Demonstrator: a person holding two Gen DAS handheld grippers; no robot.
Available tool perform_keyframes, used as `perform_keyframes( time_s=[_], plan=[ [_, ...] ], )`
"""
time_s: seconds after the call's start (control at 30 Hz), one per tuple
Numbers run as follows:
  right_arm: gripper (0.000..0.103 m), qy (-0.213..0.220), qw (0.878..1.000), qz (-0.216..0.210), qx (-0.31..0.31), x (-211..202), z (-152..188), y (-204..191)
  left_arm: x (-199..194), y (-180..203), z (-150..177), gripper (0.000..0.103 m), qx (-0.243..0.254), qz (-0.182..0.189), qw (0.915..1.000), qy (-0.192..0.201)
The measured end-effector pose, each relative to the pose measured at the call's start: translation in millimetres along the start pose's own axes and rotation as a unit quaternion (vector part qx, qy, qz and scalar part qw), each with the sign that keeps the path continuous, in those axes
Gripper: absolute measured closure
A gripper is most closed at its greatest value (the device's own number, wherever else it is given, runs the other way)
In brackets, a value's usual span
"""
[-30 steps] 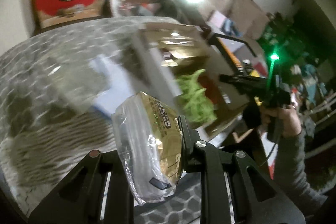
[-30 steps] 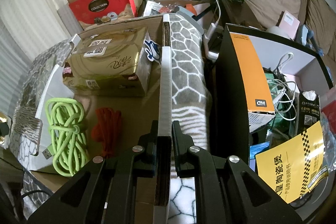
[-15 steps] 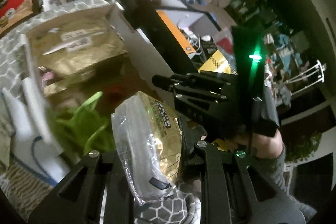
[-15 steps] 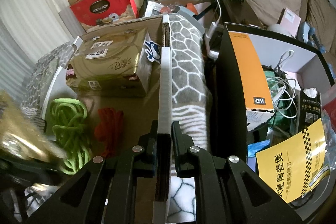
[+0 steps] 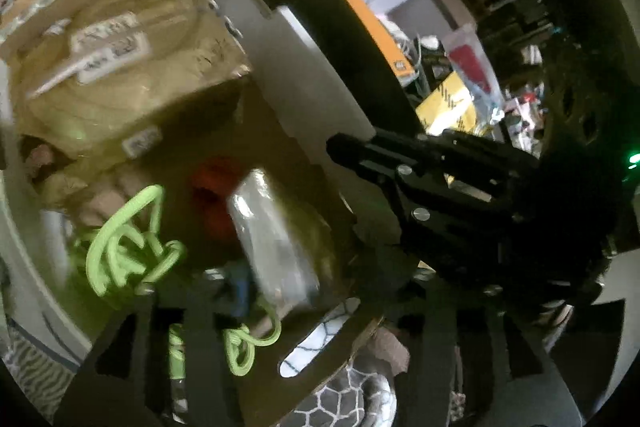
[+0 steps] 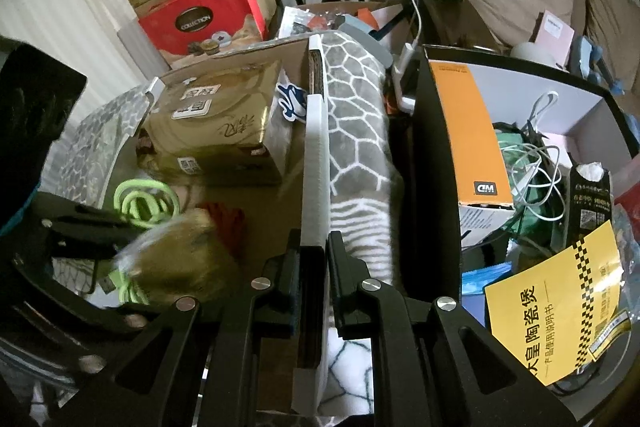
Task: Organize objects
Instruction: 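Carry the gold packet with the left tool into the box and release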
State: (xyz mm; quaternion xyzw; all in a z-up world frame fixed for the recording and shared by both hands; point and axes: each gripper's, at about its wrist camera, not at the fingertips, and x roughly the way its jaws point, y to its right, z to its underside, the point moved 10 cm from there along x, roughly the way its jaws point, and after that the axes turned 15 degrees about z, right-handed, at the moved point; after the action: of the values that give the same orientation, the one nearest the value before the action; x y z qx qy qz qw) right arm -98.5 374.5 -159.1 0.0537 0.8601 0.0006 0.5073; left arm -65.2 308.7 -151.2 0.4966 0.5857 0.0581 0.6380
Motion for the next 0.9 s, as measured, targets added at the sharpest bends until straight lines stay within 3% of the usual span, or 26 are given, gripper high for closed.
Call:
perform_keyframes(
  time_s=[0.07, 0.53, 0.73, 0.9],
  plan=[
    [0.091, 0.0, 1.0, 0.0, 0.0, -1, 0, 0, -11, -3, -5, 0.038, 0.001, -0.009, 0.9998, 0.02],
    [0.092, 0.0, 1.0, 0.005, -0.004, 0, -2, 0, -69, 0, -9, 0.038, 0.001, -0.017, 0.9953, 0.095],
    [0.092, 0.0, 1.0, 0.005, -0.004, 0, -2, 0, -116, -17, -2, 0.031, 0.003, -0.073, 0.9873, 0.141],
    [0.092, 0.001, 1.0, 0.007, -0.005, 0, -2, 1, -150, -55, 13, 0.031, -0.027, -0.117, 0.9785, 0.168]
  ],
)
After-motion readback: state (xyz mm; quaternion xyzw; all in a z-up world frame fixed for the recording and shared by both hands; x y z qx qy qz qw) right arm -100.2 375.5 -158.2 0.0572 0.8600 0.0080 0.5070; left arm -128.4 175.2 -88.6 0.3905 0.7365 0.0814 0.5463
